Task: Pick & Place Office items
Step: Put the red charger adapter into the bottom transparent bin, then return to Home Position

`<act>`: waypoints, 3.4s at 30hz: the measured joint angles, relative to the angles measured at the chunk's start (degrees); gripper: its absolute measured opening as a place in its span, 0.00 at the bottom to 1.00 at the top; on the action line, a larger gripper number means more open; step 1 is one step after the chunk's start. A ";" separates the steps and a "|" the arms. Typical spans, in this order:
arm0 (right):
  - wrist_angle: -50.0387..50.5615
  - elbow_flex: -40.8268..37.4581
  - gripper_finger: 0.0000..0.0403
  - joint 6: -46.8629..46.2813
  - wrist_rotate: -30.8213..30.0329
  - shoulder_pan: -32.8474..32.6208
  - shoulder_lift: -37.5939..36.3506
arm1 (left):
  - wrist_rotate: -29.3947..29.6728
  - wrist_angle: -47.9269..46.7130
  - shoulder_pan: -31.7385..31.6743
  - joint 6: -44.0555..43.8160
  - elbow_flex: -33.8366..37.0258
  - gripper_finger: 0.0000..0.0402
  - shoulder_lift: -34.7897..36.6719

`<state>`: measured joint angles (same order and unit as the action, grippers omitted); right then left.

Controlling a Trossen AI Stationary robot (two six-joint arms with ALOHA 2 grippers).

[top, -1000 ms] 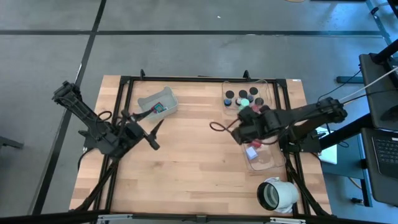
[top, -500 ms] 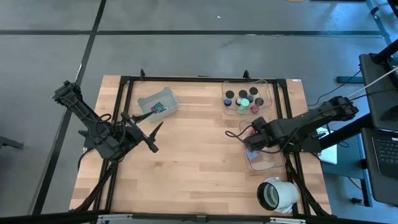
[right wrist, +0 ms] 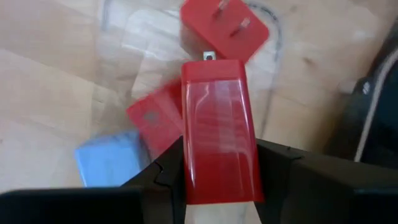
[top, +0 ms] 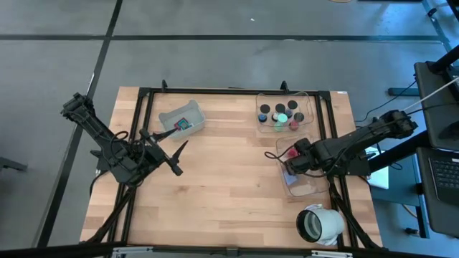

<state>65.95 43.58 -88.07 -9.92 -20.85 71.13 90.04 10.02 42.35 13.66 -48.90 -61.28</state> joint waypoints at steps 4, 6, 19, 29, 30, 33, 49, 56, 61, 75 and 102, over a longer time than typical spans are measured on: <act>-0.25 0.02 0.33 0.00 -1.04 -0.03 0.04 | 0.00 -0.02 -0.02 0.08 0.00 0.60 0.00; -0.28 0.03 0.34 0.00 -1.43 0.01 0.04 | 0.00 -0.02 -0.02 0.08 0.00 0.60 0.00; -5.82 0.03 0.34 3.59 -2.37 -0.01 0.04 | -0.02 -0.04 -0.02 0.08 0.00 0.60 0.00; -9.00 0.08 0.35 5.97 -4.16 -0.01 0.05 | -0.02 -0.08 -0.02 0.05 0.00 0.60 0.00; -9.00 0.08 0.35 5.84 -3.94 -0.01 0.05 | -0.02 -0.12 -0.02 0.08 0.00 0.60 0.00; -8.99 0.08 0.35 5.81 -1.99 -0.01 0.07 | -0.03 -0.87 -0.02 -0.12 0.00 0.60 0.00; -9.02 0.19 0.36 4.52 0.34 -0.01 5.28 | -0.05 -4.26 -0.02 -2.44 0.02 0.60 0.00; -8.98 0.19 0.39 4.58 0.05 -0.01 5.40 | -0.04 -4.26 -0.02 -2.44 0.02 0.60 0.00; -8.98 0.19 0.50 5.89 0.07 -0.01 5.40 | -0.04 -4.26 -0.02 -2.44 0.02 0.60 0.00; 2.29 9.83 0.69 8.90 1.42 0.01 5.38 | -0.04 -3.82 -0.02 0.45 0.02 0.60 3.40; 10.73 37.07 0.69 33.05 -32.40 0.96 0.56 | 0.02 -5.20 19.23 11.10 0.02 0.60 30.86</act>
<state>76.68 80.65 -55.02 -42.32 -19.88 71.70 90.06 4.82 61.58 24.76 -48.88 -30.41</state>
